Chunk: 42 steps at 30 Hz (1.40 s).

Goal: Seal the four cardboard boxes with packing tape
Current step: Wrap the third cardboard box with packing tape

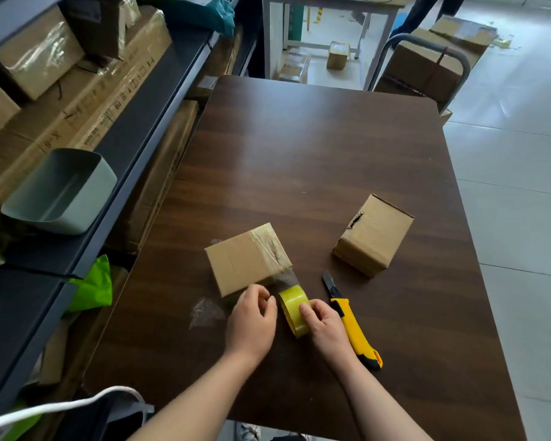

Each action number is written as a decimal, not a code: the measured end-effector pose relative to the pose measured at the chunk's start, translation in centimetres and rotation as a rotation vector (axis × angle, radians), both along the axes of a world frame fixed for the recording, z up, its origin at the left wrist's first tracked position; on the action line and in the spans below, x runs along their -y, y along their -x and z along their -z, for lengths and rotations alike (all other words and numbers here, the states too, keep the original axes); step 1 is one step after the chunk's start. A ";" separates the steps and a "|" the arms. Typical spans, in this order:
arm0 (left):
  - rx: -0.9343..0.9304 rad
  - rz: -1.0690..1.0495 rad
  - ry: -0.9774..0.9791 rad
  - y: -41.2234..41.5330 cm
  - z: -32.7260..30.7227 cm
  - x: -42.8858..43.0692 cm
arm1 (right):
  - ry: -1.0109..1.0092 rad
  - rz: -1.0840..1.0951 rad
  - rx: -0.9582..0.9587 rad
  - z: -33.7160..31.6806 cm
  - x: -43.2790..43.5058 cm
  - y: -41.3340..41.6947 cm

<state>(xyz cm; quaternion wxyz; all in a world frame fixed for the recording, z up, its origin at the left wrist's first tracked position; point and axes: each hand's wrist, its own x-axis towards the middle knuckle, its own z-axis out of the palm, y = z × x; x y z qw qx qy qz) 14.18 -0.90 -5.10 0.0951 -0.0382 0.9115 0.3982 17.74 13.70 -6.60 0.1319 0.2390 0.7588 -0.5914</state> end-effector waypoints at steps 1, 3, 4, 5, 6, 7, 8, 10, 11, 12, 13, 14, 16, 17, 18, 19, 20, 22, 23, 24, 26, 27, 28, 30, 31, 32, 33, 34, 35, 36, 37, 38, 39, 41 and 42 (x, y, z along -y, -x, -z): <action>0.215 -0.140 -0.150 0.0 0.4 -0.8 | -0.003 -0.014 0.013 -0.1 0.1 0.0; 0.531 -0.352 -0.486 0.6 0.8 -2.0 | -0.012 -0.056 0.029 -0.2 0.2 0.0; 0.575 -0.378 -0.570 1.0 1.0 -2.3 | -0.047 -0.074 0.022 -0.1 -0.1 -0.1; 0.569 -0.362 -0.583 1.3 1.2 -2.5 | -0.111 -0.072 0.001 0.1 -0.5 -0.1; 0.557 -0.343 -0.593 1.4 1.3 -2.6 | -0.208 -0.039 -0.016 0.4 -1.2 0.0; 0.545 -0.336 -0.603 1.6 1.3 -2.6 | -0.334 0.009 -0.012 0.7 -2.2 0.0; 0.546 -0.342 -0.612 1.7 1.4 -2.6 | -0.471 0.039 0.027 0.9 -3.2 0.0; 0.556 -0.366 -0.661 1.9 1.8 -2.4 | -0.663 -0.014 0.205 1.1 -4.9 -0.2; 0.565 -0.379 -0.687 1.9 1.8 -2.4 | -0.686 -0.065 0.289 1.1 -5.5 -0.3; 0.575 -0.388 -0.704 1.9 1.9 -2.3 | -0.669 -0.107 0.346 1.2 -5.9 -0.4; 0.580 -0.395 -0.711 1.9 1.7 -2.3 | -0.641 -0.134 0.372 1.3 -6.2 -0.4; 0.584 -0.405 -0.718 2.0 1.7 -2.3 | -0.613 -0.156 0.376 1.3 -6.4 -0.4; 0.601 -0.416 -0.724 2.2 1.4 -2.4 | -0.530 -0.175 0.330 0.9 -6.8 -0.1; 0.611 -0.421 -0.710 2.3 1.3 -2.4 | -0.466 -0.167 0.291 0.2 -6.9 0.1; 0.612 -0.425 -0.686 2.4 1.3 -2.4 | -0.414 -0.153 0.249 -0.6 -7.2 0.4; 0.608 -0.420 -0.640 2.5 1.2 -2.4 | -0.387 -0.149 0.210 -1.7 -7.4 0.8; 0.599 -0.415 -0.591 2.5 1.3 -2.3 | -0.386 -0.164 0.179 -2.9 -7.6 1.1; 0.582 -0.403 -0.533 2.6 1.1 -2.4 | -0.450 -0.257 0.141 -5.2 -7.9 1.6; 0.577 -0.400 -0.516 2.7 1.2 -2.5 | -0.510 -0.322 0.133 -6.3 -7.9 1.8; 0.576 -0.397 -0.492 2.7 1.3 -2.5 | -0.578 -0.384 0.121 -7.3 -7.8 2.0; 0.574 -0.404 -0.470 2.8 1.1 -2.8 | -0.722 -0.494 0.083 -8.9 -7.1 2.5; 0.568 -0.409 -0.470 2.8 1.1 -2.8 | -0.786 -0.540 0.064 -9.5 -6.6 2.8; 0.560 -0.409 -0.470 2.9 1.0 -2.9 | -0.832 -0.577 0.046 -9.8 -6.2 3.0; 0.545 -0.410 -0.441 3.0 0.8 -2.8 | -0.888 -0.634 0.029 -9.7 -5.5 3.5; 0.534 -0.407 -0.428 3.0 0.6 -2.8 | -0.917 -0.661 0.023 -9.5 -5.3 3.7; 0.521 -0.404 -0.421 3.1 0.6 -2.8 | -0.949 -0.684 0.019 -8.9 -5.1 4.0; 0.505 -0.399 -0.422 3.1 0.5 -2.7 | -0.978 -0.703 0.018 -8.4 -4.9 4.2; 0.492 -0.393 -0.421 3.1 0.4 -2.7 | -1.011 -0.727 0.030 -7.8 -4.8 4.4; 0.479 -0.382 -0.408 3.1 0.2 -2.6 | -1.044 -0.763 0.052 -7.2 -4.6 4.6; 0.471 -0.360 -0.374 3.1 0.1 -2.6 | -1.068 -0.801 0.087 -6.7 -4.6 4.6; 0.470 -0.333 -0.335 3.1 0.0 -2.4 | -1.064 -0.814 0.122 -6.2 -4.7 4.4; 0.468 -0.314 -0.307 3.2 -0.1 -2.2 | -1.035 -0.793 0.148 -5.8 -5.0 4.2; 0.462 -0.303 -0.292 3.4 -0.2 -2.1 | -0.996 -0.746 0.162 -5.3 -5.4 4.0; 0.465 -0.279 -0.259 3.7 -0.3 -1.9 | -0.942 -0.620 0.177 -4.3 -6.4 3.5; 0.467 -0.269 -0.236 3.8 -0.4 -1.9 | -0.932 -0.553 0.192 -3.7 -6.9 3.3</action>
